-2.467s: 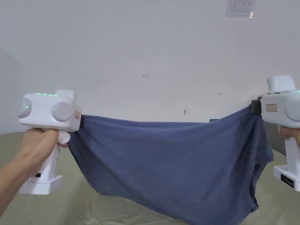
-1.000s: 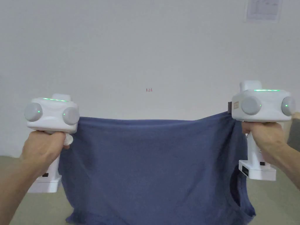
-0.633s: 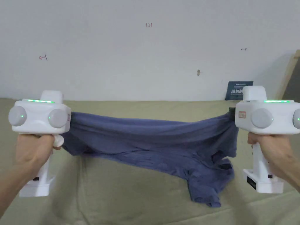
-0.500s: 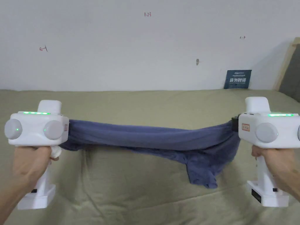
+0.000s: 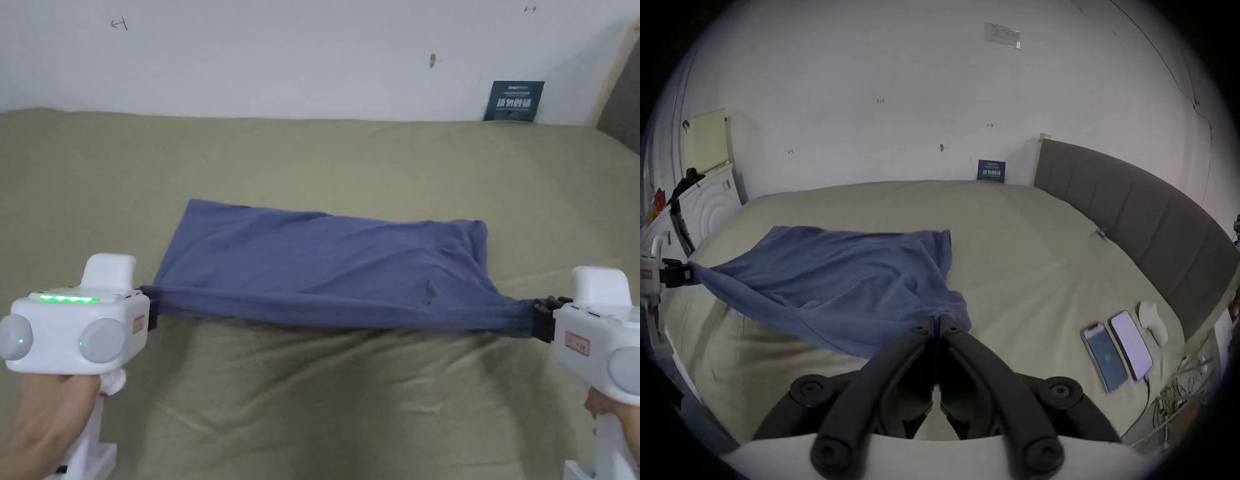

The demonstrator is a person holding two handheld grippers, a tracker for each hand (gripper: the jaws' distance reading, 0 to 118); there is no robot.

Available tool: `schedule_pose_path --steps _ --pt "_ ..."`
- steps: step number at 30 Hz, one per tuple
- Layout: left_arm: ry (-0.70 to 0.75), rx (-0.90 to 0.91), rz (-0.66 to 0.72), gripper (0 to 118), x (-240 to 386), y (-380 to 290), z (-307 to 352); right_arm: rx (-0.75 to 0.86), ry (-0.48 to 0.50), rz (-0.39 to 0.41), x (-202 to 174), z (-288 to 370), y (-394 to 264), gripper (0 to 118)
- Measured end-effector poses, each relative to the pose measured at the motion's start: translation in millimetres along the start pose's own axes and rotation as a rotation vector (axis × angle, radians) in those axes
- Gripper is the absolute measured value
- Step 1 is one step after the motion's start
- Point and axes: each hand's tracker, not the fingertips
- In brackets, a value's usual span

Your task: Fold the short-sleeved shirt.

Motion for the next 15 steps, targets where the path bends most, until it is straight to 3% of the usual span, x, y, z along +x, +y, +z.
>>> schedule_pose_path --steps 9,15 --pt "-0.045 -0.049 0.035 6 -17.8 -64.3 50.9 -0.060 0.019 0.023 1.2 53.0 -69.3 2" --pt "-0.050 -0.085 0.012 6 -19.8 -69.9 42.2 -0.090 0.022 0.018 3.4 49.1 -82.9 2"
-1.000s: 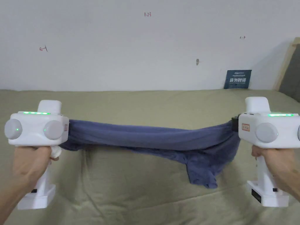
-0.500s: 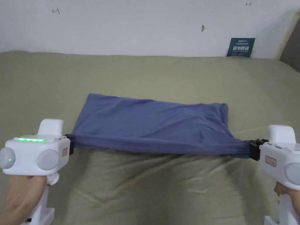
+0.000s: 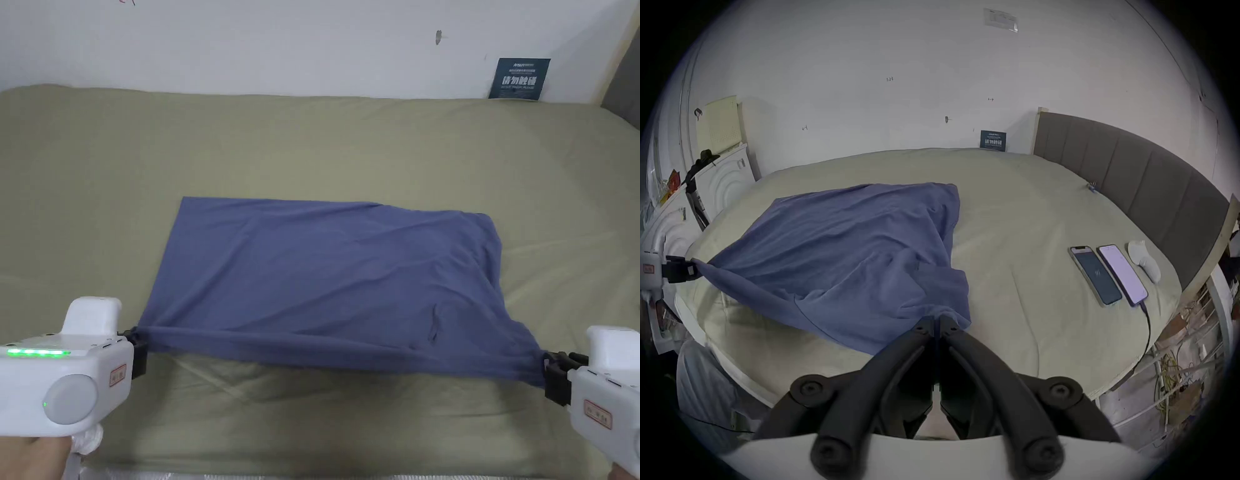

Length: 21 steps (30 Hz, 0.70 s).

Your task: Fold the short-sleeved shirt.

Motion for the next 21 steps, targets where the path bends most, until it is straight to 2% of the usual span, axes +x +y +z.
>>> schedule_pose_path --steps 8,9,10,11,12,13,14,15,17,18,19,20,21 --pt "-0.032 -0.077 0.011 6 -1.2 -5.3 -16.4 -0.070 -0.001 0.003 0.7 -22.1 -5.7 3" --pt "-0.039 -0.083 0.013 8 -1.2 -5.1 -16.6 -0.074 0.000 0.004 0.5 -23.7 -6.7 14" --pt "-0.043 -0.084 0.013 22 -1.1 -5.0 -16.3 -0.083 -0.004 0.004 -0.1 -24.6 -7.1 42" --pt "-0.042 -0.081 0.012 54 0.3 -5.9 -14.8 -0.093 -0.002 0.001 0.0 -23.6 -6.9 85" --pt "-0.037 -0.075 0.002 106 1.0 -5.4 -12.5 -0.105 -0.010 0.002 -0.3 -22.6 -7.0 118" --pt "-0.044 -0.072 -0.004 118 0.0 -4.9 -10.8 -0.120 -0.017 0.000 -0.2 -21.8 -7.0 110" --pt "-0.043 -0.075 -0.004 118 -0.6 -4.2 -8.8 -0.104 -0.018 -0.004 1.0 -15.8 -9.3 106" --pt "-0.037 -0.043 -0.002 115 1.4 -4.0 -1.0 -0.050 0.008 0.001 1.2 -11.7 -10.2 107" --pt "-0.025 0.015 -0.016 114 3.2 3.2 10.9 -0.036 -0.028 0.006 2.1 1.6 2.2 107" --pt "-0.022 0.041 -0.009 111 4.3 6.5 14.0 0.020 -0.024 -0.004 2.7 5.5 5.2 103" --pt "-0.024 0.061 0.000 100 6.2 7.8 16.9 0.037 -0.023 -0.015 2.7 7.9 8.8 92" --pt "-0.026 0.076 0.006 76 7.6 9.9 19.4 0.044 -0.024 -0.017 -2.9 6.9 13.0 68" --pt "-0.040 0.100 0.015 18 9.2 12.4 23.0 0.080 -0.025 -0.027 -5.0 9.0 16.1 9"
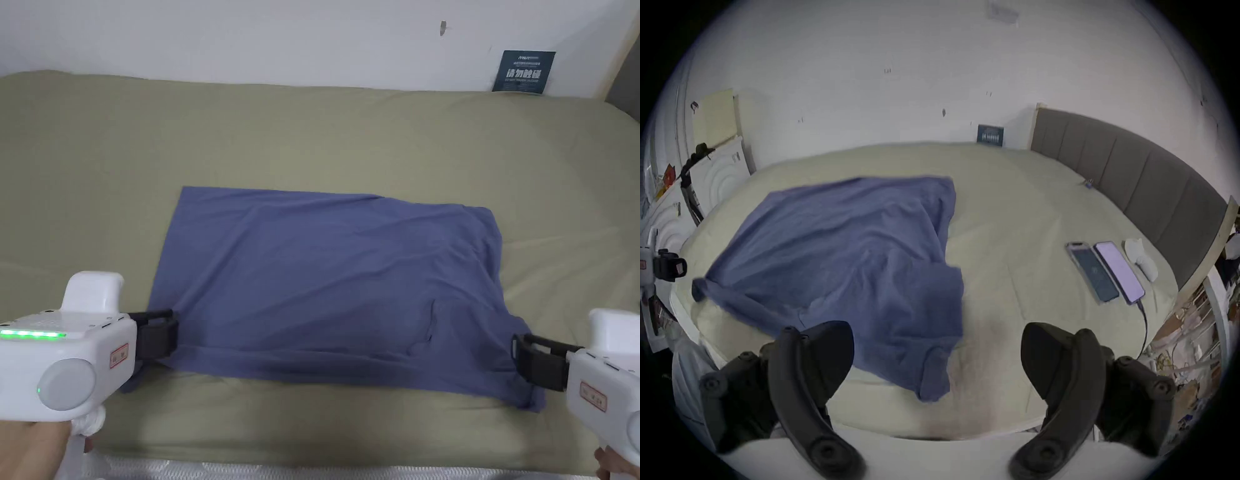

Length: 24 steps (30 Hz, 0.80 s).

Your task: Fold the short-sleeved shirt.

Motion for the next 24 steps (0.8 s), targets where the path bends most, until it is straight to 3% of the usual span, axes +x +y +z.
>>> schedule_pose_path --steps 1,4,16,17,18,19,20,21,22,23,24 --pt "-0.004 0.029 0.012 0 1.2 2.1 2.5 0.042 0.000 -0.005 -0.8 3.4 1.6 0" --pt "0.016 0.044 0.021 0 1.4 4.0 -2.0 0.118 -0.025 -0.020 -6.0 8.0 8.3 0" --pt "-0.043 -0.110 0.106 1 -28.6 -12.1 -17.8 0.023 0.016 0.015 -11.9 -3.0 1.7 0" --pt "-0.056 -0.121 0.121 9 -32.3 -14.7 -20.1 0.021 0.018 0.014 -11.9 -3.4 0.9 0" --pt "-0.066 -0.148 0.119 41 -31.4 -16.0 -21.5 0.012 0.020 0.011 -12.0 -4.4 0.3 0" --pt "-0.074 -0.180 0.114 82 -32.1 -18.2 -25.6 -0.001 0.022 0.008 -12.4 -7.5 -0.8 0" --pt "-0.075 -0.209 0.101 116 -33.0 -21.2 -30.5 -0.009 0.027 0.007 -12.6 -9.7 -1.8 0" --pt "-0.070 -0.239 0.086 118 -32.6 -25.9 -38.4 -0.021 0.027 0.011 -13.1 -12.0 -2.9 0" --pt "-0.048 -0.264 0.076 113 -29.3 -28.8 -44.3 -0.033 0.025 0.014 -13.4 -14.4 -4.0 0" --pt "-0.021 -0.249 0.056 103 -27.0 -30.1 -46.7 -0.050 0.034 0.016 -12.2 -18.5 -5.4 0" --pt "-0.017 -0.265 0.031 78 -26.5 -31.1 -49.9 -0.061 0.037 0.018 -11.4 -21.3 -6.3 0"
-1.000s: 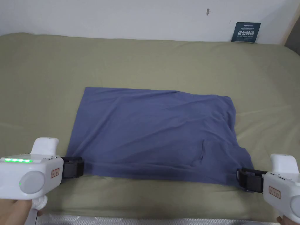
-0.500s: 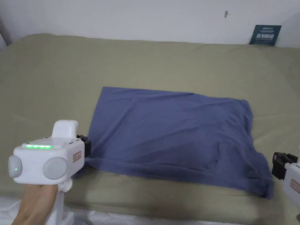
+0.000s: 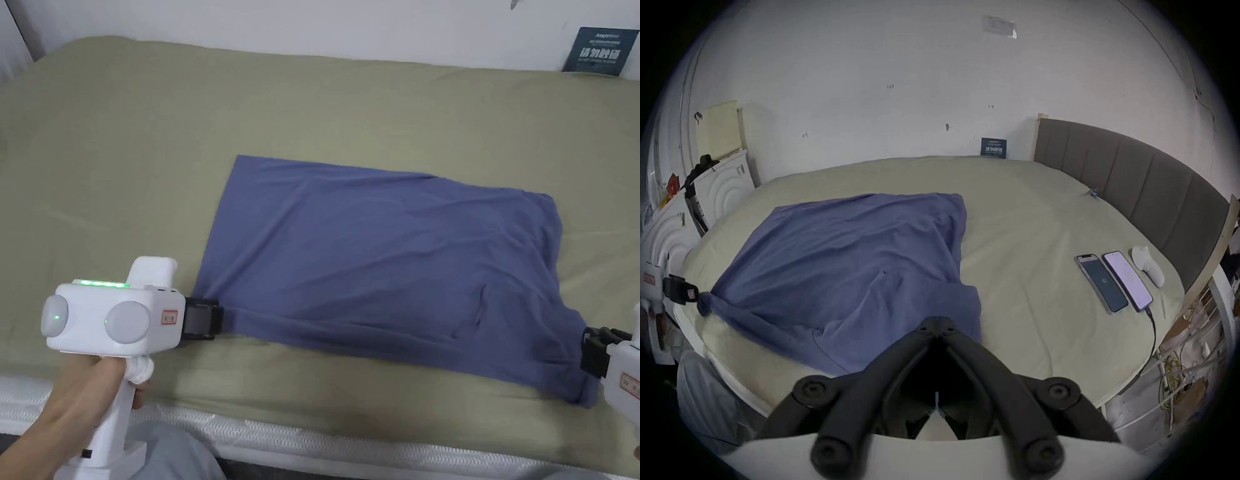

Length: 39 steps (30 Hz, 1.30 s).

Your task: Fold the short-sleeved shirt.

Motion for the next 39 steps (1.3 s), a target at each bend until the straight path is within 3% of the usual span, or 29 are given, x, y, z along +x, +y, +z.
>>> schedule_pose_path --steps 2,3,6,7,8,9,10,12,14,15,16,17,18,19,20,30,39 --pt "0.005 -0.033 -0.028 31 1.5 1.8 -4.9 -0.021 0.003 0.005 2.1 -6.0 -1.9 0" --pt "-0.007 -0.045 -0.008 14 0.8 1.1 -5.8 -0.041 -0.008 0.018 2.4 -7.8 -2.7 0" --pt "-0.069 -0.047 0.028 11 2.6 -1.5 -3.7 -0.059 -0.006 0.016 7.6 -9.5 -5.4 0" --pt "-0.062 -0.046 0.023 11 5.4 -1.8 -2.0 -0.063 -0.008 0.013 10.6 -10.6 -6.6 10" --pt "-0.060 -0.041 0.023 11 7.6 -3.1 0.2 -0.070 -0.009 0.008 13.9 -11.1 -7.4 46" --pt "-0.061 -0.038 0.023 11 8.4 -4.1 1.5 -0.085 -0.003 0.003 16.7 -11.5 -7.9 110" --pt "-0.061 -0.034 0.024 11 8.2 -2.8 2.2 -0.107 -0.004 0.004 18.8 -12.5 -8.9 115" --pt "-0.058 -0.025 0.025 11 8.7 -3.4 4.8 -0.206 0.025 0.008 23.5 -22.8 -13.8 100" --pt "-0.057 -0.021 0.028 11 8.8 -1.9 5.4 -0.175 0.005 0.015 29.7 -27.0 -24.2 94" --pt "-0.056 -0.018 0.028 11 9.4 -1.5 5.8 -0.225 -0.015 0.044 27.3 -30.7 -24.0 81" --pt "-0.055 -0.017 0.027 11 10.2 -1.6 6.1 -0.239 -0.004 0.055 25.4 -33.8 -24.1 60" --pt "-0.053 -0.016 0.025 11 10.8 -1.8 6.3 -0.251 0.004 0.056 27.0 -36.9 -26.4 31" --pt "-0.051 -0.018 0.023 11 10.2 -0.3 5.4 -0.259 0.015 0.050 29.3 -38.7 -27.2 8" --pt "-0.051 -0.017 0.023 11 10.3 -0.2 5.7 -0.262 0.042 0.035 28.6 -35.9 -24.7 2" --pt "-0.053 -0.018 0.025 11 10.3 -0.1 6.2 -0.244 0.073 0.025 29.0 -33.5 -22.9 3" --pt "-0.070 0.038 -0.004 11 8.9 40.3 24.3 -0.149 0.047 0.056 19.3 -24.0 29.1 3" --pt "-0.049 0.069 -0.022 11 15.1 138.5 -23.4 -0.121 0.014 0.105 5.5 -93.1 121.1 3"
